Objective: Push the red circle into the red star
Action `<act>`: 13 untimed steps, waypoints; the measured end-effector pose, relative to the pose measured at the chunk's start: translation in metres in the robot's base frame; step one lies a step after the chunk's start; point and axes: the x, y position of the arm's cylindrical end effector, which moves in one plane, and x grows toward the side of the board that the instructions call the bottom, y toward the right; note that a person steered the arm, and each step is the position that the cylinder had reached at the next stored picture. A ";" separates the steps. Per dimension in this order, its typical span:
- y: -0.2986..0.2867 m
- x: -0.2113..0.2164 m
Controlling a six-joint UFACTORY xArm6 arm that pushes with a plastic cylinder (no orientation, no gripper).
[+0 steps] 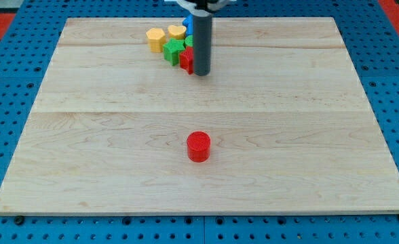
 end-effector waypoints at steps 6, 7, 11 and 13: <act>-0.118 0.199; -0.184 0.203; 0.008 0.239; 0.004 0.199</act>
